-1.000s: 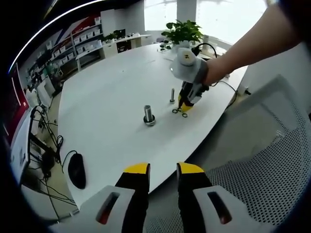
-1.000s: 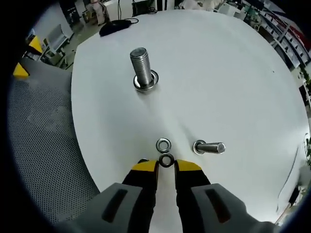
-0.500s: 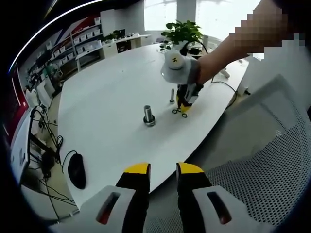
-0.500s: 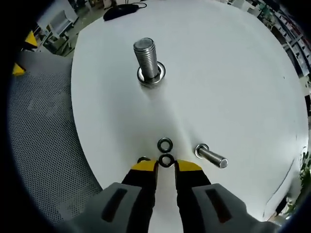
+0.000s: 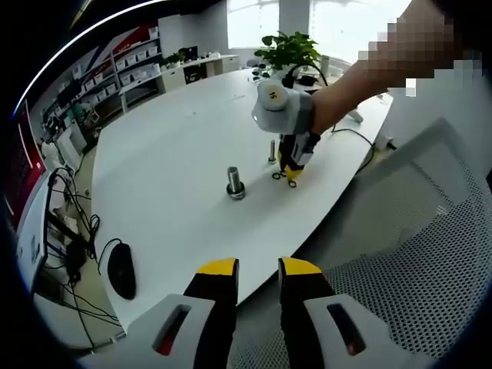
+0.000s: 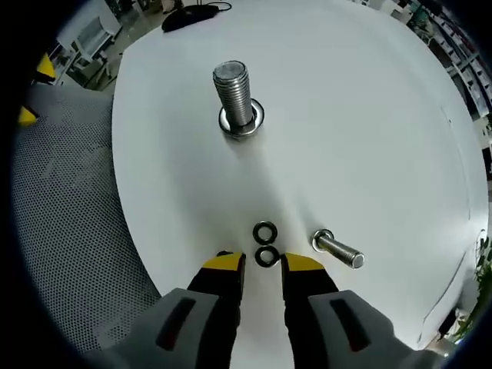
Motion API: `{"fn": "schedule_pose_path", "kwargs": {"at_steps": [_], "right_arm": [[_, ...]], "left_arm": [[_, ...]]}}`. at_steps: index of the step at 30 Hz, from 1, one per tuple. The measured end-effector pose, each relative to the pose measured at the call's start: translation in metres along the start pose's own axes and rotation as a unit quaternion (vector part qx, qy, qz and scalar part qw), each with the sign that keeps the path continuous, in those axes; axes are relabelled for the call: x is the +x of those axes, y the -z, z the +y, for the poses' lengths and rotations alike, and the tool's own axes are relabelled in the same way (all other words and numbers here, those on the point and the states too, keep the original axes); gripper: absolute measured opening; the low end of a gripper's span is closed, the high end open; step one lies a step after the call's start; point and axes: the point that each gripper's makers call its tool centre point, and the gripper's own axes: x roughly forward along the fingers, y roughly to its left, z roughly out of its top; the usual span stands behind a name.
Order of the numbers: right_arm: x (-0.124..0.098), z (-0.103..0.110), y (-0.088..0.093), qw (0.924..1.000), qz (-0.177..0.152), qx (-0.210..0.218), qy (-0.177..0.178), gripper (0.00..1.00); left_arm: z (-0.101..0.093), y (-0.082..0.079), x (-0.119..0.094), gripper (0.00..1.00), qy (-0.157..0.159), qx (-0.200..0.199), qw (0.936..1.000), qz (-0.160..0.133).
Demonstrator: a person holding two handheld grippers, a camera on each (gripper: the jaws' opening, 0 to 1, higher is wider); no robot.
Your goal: Place the washer onto the threaded stud by aligning its center hole with the stud, sliding it down to the base, and recovering from edge contact or off-axis alignment until the washer reaches the visible bottom stop.
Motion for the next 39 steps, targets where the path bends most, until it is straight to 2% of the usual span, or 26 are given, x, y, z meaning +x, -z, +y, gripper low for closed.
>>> {"fn": "schedule_pose_path", "kwargs": {"at_steps": [6, 8, 15, 18, 23, 28, 34, 36, 39], "right_arm": [[0.0, -0.001, -0.002, 1.0, 0.007, 0.002, 0.0, 0.21], [0.0, -0.005, -0.002, 0.9994, 0.024, -0.023, 0.007, 0.16], [0.002, -0.003, -0.003, 0.9957, 0.084, -0.039, 0.004, 0.16], [0.003, -0.003, -0.003, 0.9947, 0.096, -0.035, 0.013, 0.16], [0.001, -0.002, -0.002, 0.9921, 0.105, -0.061, 0.031, 0.14], [0.0, -0.002, -0.001, 0.9942, 0.08, -0.057, 0.042, 0.14], [-0.002, -0.002, -0.001, 0.9983, 0.001, 0.01, 0.057, 0.14], [-0.002, 0.003, 0.002, 0.9982, -0.028, 0.019, 0.05, 0.14], [-0.004, 0.005, 0.008, 0.9965, -0.048, 0.049, 0.046, 0.14]], "left_arm": [[-0.001, 0.001, 0.0, 0.17, 0.001, 0.002, 1.0, 0.002], [0.0, 0.0, 0.0, 0.17, 0.0, 0.001, 1.0, 0.0], [0.001, 0.001, 0.0, 0.17, -0.003, 0.001, 1.0, 0.001], [0.002, 0.001, 0.0, 0.17, -0.004, 0.0, 1.0, 0.001], [0.002, 0.001, 0.0, 0.17, -0.004, 0.0, 1.0, 0.001], [0.001, 0.001, 0.0, 0.17, -0.005, 0.001, 1.0, 0.001], [0.001, 0.001, -0.001, 0.16, -0.004, 0.003, 1.0, 0.001], [0.001, 0.001, -0.001, 0.16, -0.004, 0.003, 1.0, 0.001], [0.001, 0.001, -0.001, 0.16, -0.005, 0.003, 1.0, 0.001]]}}
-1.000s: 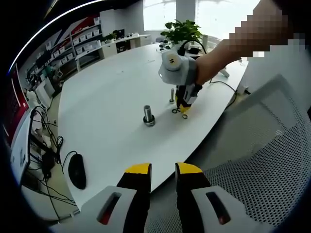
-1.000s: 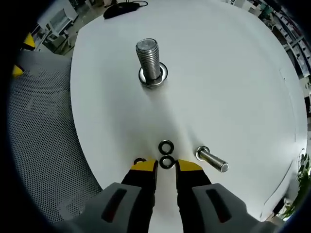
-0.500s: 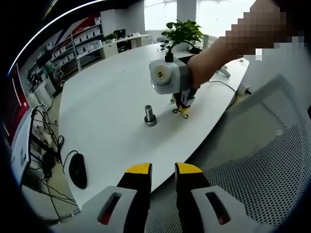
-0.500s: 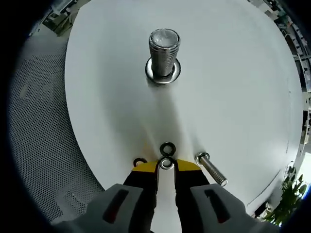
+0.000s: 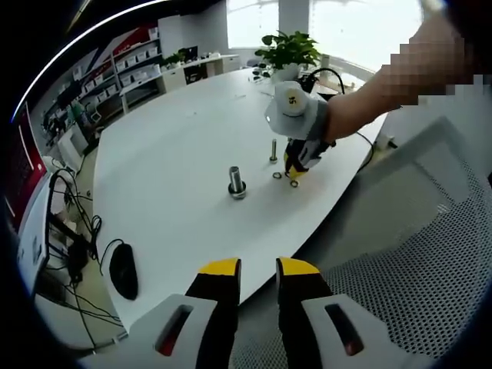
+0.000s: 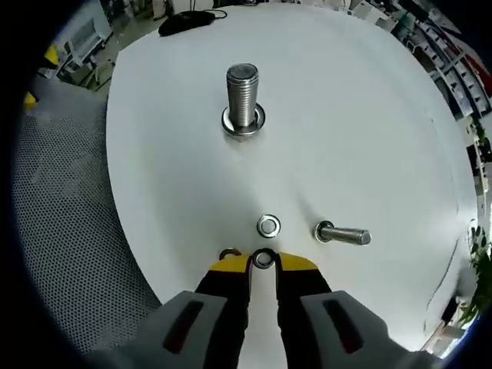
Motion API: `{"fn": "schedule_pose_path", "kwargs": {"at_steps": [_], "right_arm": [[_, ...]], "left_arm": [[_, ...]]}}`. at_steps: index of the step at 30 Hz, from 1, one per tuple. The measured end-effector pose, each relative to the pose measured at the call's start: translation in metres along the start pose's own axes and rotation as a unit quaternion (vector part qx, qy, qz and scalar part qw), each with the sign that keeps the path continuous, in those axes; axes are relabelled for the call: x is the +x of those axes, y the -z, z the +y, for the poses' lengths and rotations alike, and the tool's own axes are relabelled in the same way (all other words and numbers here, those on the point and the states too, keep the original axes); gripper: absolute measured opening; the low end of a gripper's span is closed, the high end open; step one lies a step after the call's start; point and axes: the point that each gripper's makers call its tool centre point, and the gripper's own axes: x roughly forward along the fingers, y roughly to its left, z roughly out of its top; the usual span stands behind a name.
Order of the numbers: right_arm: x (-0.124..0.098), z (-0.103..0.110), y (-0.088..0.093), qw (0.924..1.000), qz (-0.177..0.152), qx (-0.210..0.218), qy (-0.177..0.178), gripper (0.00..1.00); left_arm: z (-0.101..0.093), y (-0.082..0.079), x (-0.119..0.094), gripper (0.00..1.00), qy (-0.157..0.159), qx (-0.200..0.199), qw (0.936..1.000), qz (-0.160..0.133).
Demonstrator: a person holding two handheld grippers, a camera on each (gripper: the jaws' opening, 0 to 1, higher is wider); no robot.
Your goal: Place the washer onto the threaded stud by aligning its center hole with the stud, sliding it down to the base, and recovering from edge contact or off-axis alignment until the washer reaches the visible bottom stop.
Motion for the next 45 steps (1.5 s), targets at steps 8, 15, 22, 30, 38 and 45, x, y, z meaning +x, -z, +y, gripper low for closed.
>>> {"fn": "schedule_pose_path", "kwargs": {"at_steps": [8, 15, 22, 30, 38, 45], "right_arm": [[-0.015, -0.02, -0.008, 0.994, -0.023, 0.106, -0.014, 0.14], [-0.031, -0.03, -0.019, 0.9959, -0.049, 0.075, 0.009, 0.14], [-0.052, -0.035, -0.03, 0.9937, -0.082, 0.072, 0.023, 0.14], [-0.066, -0.051, -0.043, 0.9901, -0.114, 0.059, 0.055, 0.14], [-0.059, -0.054, -0.04, 0.9917, -0.103, 0.052, 0.057, 0.14], [-0.053, -0.055, -0.042, 0.9928, -0.097, 0.044, 0.054, 0.14]], "left_arm": [[-0.002, 0.001, 0.0, 0.16, 0.004, 0.007, 1.0, 0.003], [-0.001, 0.001, 0.0, 0.15, 0.004, 0.007, 1.0, 0.002], [-0.001, 0.0, 0.0, 0.15, 0.002, 0.007, 1.0, 0.001], [-0.001, 0.001, 0.0, 0.15, 0.002, 0.007, 1.0, 0.003], [-0.001, 0.002, 0.0, 0.15, 0.002, 0.008, 0.9999, 0.006], [-0.001, 0.002, 0.0, 0.15, 0.002, 0.006, 1.0, 0.007]]}}
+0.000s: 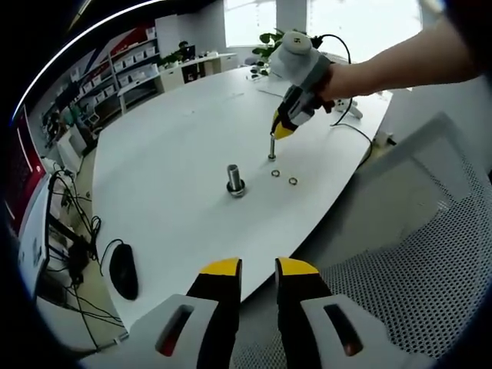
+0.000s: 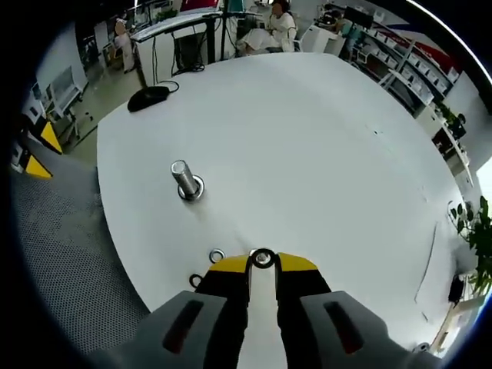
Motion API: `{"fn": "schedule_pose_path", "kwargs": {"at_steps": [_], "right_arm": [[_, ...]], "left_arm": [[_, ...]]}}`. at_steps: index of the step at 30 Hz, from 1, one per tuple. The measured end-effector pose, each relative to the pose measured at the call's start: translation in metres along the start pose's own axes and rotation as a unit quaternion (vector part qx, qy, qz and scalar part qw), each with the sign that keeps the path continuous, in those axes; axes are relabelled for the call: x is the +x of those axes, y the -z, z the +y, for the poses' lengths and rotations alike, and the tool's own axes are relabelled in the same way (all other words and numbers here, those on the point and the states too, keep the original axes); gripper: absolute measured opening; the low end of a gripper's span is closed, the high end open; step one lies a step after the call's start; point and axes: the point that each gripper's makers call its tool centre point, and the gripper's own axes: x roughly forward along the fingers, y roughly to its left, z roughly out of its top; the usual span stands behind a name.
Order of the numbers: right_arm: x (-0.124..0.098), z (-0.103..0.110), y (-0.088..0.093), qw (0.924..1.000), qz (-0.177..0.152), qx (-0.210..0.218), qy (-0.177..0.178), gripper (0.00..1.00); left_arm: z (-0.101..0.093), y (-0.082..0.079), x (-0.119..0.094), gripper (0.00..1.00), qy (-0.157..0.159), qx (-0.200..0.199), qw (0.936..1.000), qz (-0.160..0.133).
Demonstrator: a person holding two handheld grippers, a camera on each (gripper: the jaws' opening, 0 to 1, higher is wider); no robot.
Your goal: Place the washer onto the threaded stud by aligning its center hole with the stud, sliding it down to the base, and recovering from edge contact or off-axis alignment until the washer reaches the visible bottom stop.
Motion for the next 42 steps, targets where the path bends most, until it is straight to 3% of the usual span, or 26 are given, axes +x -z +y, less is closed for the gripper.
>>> {"fn": "schedule_pose_path", "kwargs": {"at_steps": [25, 42], "right_arm": [[0.016, -0.001, 0.005, 0.9994, 0.029, -0.008, -0.013, 0.14], [0.049, 0.005, 0.02, 0.9975, 0.063, -0.004, -0.032, 0.15]], "left_arm": [[0.002, 0.0, 0.0, 0.15, -0.004, -0.004, 1.0, 0.001], [0.001, 0.003, 0.001, 0.14, -0.001, -0.003, 1.0, 0.006]]}}
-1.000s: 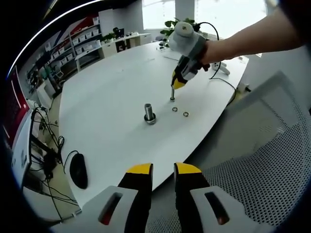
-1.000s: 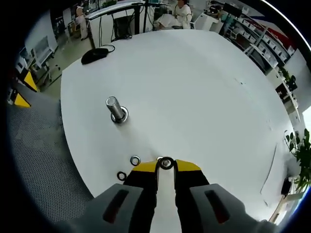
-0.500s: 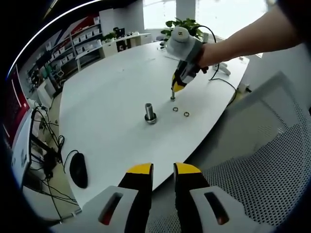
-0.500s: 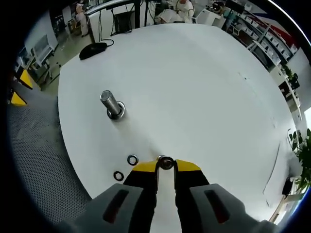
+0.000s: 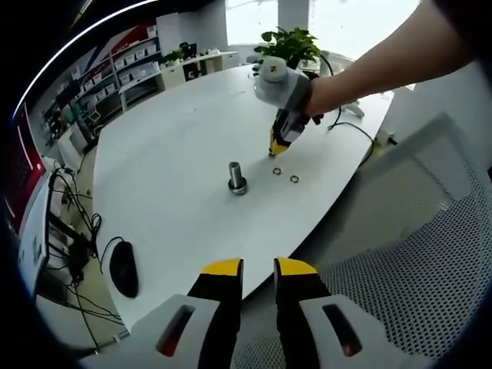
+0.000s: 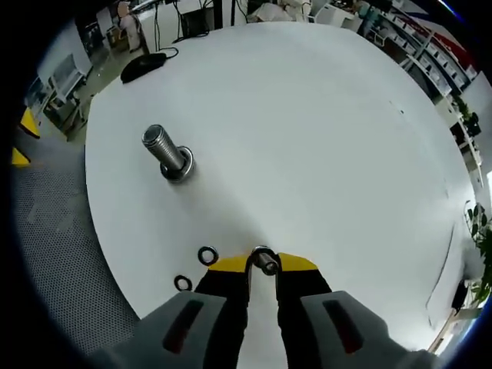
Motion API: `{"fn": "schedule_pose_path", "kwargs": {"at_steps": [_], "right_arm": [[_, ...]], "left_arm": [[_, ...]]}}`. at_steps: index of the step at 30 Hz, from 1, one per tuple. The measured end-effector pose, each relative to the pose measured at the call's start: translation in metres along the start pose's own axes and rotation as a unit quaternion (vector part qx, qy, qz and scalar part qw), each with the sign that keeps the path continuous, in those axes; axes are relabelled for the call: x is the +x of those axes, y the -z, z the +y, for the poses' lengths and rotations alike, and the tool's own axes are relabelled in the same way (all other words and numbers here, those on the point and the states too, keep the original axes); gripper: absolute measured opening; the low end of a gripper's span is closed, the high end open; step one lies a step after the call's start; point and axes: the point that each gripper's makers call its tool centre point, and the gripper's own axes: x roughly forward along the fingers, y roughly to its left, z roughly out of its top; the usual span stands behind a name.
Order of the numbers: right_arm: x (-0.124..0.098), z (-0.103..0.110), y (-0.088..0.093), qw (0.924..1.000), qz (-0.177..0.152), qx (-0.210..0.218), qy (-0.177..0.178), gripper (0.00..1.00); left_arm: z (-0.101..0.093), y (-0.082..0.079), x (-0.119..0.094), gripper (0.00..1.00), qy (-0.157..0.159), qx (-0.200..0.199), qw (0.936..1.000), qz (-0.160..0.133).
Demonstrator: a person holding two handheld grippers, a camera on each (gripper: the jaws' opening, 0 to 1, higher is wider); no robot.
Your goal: Place the washer onto the threaded stud by aligning its center hole with the stud, sliding it down to the base, and recovering from edge contact or off-axis alignment until the washer reaches the visible bottom stop.
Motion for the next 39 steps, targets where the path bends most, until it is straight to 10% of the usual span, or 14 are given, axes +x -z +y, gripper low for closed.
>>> {"fn": "schedule_pose_path", "kwargs": {"at_steps": [23, 39], "right_arm": [[-0.007, 0.006, 0.012, 0.9997, 0.002, 0.003, 0.025, 0.2], [-0.017, 0.069, 0.036, 0.9993, 0.005, -0.035, -0.012, 0.21]], "left_arm": [[-0.001, 0.0, -0.001, 0.13, 0.003, 0.004, 1.0, -0.001], [-0.001, -0.002, -0.001, 0.13, 0.0, 0.011, 0.9999, -0.005]]}}
